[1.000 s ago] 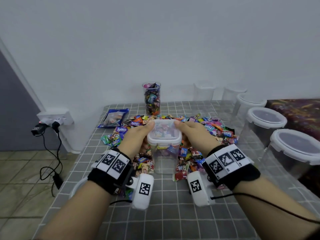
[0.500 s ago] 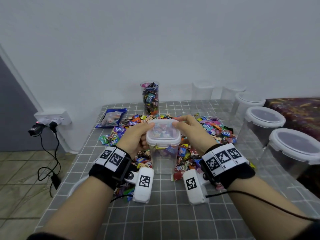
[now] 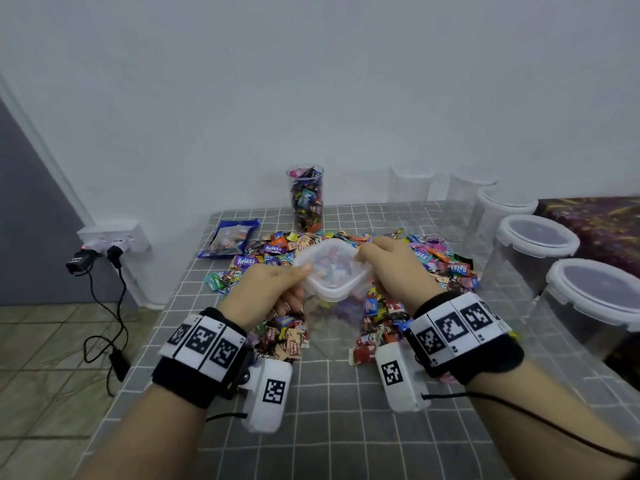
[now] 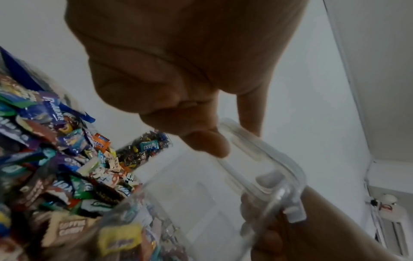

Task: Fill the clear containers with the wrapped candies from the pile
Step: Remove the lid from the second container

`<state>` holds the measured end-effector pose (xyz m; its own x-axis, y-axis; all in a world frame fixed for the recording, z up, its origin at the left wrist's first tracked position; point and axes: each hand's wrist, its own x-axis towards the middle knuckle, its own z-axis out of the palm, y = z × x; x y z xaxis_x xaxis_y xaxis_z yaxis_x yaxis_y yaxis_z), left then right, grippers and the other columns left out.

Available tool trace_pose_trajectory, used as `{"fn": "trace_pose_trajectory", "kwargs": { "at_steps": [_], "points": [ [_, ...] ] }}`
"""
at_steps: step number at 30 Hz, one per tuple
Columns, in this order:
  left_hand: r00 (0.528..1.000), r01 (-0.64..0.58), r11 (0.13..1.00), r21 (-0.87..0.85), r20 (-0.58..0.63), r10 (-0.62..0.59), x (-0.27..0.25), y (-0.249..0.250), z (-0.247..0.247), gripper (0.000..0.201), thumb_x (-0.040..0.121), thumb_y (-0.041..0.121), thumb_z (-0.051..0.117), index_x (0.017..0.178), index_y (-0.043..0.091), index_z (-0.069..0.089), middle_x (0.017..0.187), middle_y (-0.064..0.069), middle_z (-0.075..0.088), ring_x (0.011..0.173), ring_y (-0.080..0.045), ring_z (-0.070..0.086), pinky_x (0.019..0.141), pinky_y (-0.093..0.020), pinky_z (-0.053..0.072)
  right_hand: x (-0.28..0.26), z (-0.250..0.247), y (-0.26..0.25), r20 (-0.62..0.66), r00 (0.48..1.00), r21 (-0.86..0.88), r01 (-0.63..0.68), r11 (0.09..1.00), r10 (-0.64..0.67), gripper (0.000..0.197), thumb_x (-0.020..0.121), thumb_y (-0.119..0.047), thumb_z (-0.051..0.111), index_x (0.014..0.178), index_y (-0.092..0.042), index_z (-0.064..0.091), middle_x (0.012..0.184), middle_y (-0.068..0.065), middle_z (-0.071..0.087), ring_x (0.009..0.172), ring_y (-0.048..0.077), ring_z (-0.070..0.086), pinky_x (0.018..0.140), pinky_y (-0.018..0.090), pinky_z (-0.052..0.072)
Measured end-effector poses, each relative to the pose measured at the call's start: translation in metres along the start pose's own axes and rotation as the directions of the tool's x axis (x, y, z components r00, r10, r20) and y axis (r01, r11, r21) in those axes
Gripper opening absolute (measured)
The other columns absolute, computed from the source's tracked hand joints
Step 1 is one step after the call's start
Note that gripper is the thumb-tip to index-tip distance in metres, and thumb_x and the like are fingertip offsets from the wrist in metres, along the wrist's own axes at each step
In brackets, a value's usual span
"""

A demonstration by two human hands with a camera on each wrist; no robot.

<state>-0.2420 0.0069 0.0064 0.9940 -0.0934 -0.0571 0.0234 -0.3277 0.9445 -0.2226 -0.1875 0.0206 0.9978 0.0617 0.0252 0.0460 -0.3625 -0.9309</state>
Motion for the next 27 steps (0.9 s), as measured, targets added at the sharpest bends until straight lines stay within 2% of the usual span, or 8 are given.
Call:
{"fn": "trace_pose_trajectory", "kwargs": {
  "at_steps": [2,4,7,11,13,17,22,27],
  "points": [
    [0.996,0.001,1.000,-0.013,-0.086,-0.002,0.006,-0.001,-0.002,0.043,0.092,0.038,0.052,0.062,0.008,0.060,0.049,0.000,0.060,0.034,-0.009,0.043,0.034,-0.015,0.030,-0.005,0.001,0.001,0.050,0.999,-0.002,-0.022,1.000,0.022,0.026,0.085,-0.026,0.055,0.064,-0.012,0.048,0.061,0.000,0.038,0.050,0.016,0.036,0.046,0.023,0.028],
    [0.993,0.008,1.000,0.011,-0.117,-0.007,0.010,-0.002,-0.003,0.045,0.093,0.042,0.050,0.066,0.008,0.060,0.050,0.001,0.059,0.036,-0.009,0.045,0.035,-0.015,0.032,-0.007,0.003,0.003,0.097,0.995,-0.028,-0.014,1.000,0.017,0.027,0.088,-0.029,0.053,0.068,-0.010,0.048,0.063,0.004,0.036,0.047,0.014,0.033,0.045,0.022,0.028],
    [0.997,0.015,1.000,0.010,-0.072,-0.014,0.011,-0.003,-0.001,0.040,0.092,0.043,0.051,0.071,0.011,0.061,0.053,0.002,0.056,0.039,-0.007,0.044,0.036,-0.015,0.032,-0.007,0.002,0.002,0.131,0.991,-0.079,-0.004,0.997,0.014,0.024,0.086,-0.034,0.056,0.080,-0.011,0.050,0.069,0.008,0.040,0.054,0.017,0.039,0.052,0.028,0.030],
    [0.994,0.099,0.980,-0.175,-0.037,-0.107,0.017,-0.003,0.004,0.029,0.088,0.039,0.058,0.073,0.014,0.060,0.053,0.001,0.050,0.039,-0.008,0.041,0.036,-0.016,0.031,-0.001,-0.002,-0.005,0.206,0.977,-0.064,-0.035,0.997,0.048,0.020,0.086,-0.025,0.057,0.098,-0.009,0.053,0.084,0.006,0.051,0.071,0.017,0.048,0.053,0.027,0.039],
    [0.989,0.146,0.962,-0.231,0.000,-0.150,0.022,-0.002,0.005,0.027,0.088,0.039,0.059,0.073,0.016,0.059,0.049,0.003,0.048,0.039,-0.007,0.040,0.037,-0.016,0.031,0.001,-0.002,-0.006,0.217,0.974,-0.036,-0.055,0.998,0.061,0.017,0.085,-0.023,0.058,0.096,-0.011,0.051,0.089,0.006,0.052,0.074,0.017,0.050,0.055,0.029,0.042],
    [0.980,0.191,0.944,-0.269,0.097,-0.171,0.029,-0.001,0.002,0.024,0.088,0.038,0.057,0.077,0.016,0.059,0.044,0.007,0.048,0.038,-0.005,0.038,0.037,-0.015,0.029,0.001,0.000,-0.002,0.213,0.968,0.090,-0.152,0.984,0.130,0.021,0.085,-0.021,0.060,0.089,-0.013,0.041,0.081,0.004,0.048,0.064,0.013,0.047,0.046,0.024,0.041],
    [0.977,0.189,0.930,-0.316,0.156,-0.146,0.032,-0.003,0.002,0.023,0.088,0.035,0.054,0.079,0.015,0.059,0.042,0.007,0.046,0.036,-0.004,0.036,0.035,-0.013,0.029,0.002,-0.002,0.000,0.266,0.949,0.141,-0.213,0.967,0.170,0.020,0.086,-0.021,0.061,0.092,-0.013,0.044,0.079,0.007,0.049,0.058,0.012,0.046,0.046,0.025,0.041],
    [0.984,0.161,0.898,-0.408,0.140,-0.113,0.034,-0.007,0.004,0.035,0.068,0.039,0.066,0.088,0.011,0.060,0.060,-0.001,0.052,0.042,-0.008,0.040,0.035,-0.015,0.031,0.000,-0.004,-0.001,0.330,0.932,0.187,-0.220,0.957,0.150,0.015,0.088,-0.014,0.058,0.080,-0.011,0.046,0.063,0.003,0.044,0.050,0.011,0.041,0.046,0.024,0.037]
  ]
}}
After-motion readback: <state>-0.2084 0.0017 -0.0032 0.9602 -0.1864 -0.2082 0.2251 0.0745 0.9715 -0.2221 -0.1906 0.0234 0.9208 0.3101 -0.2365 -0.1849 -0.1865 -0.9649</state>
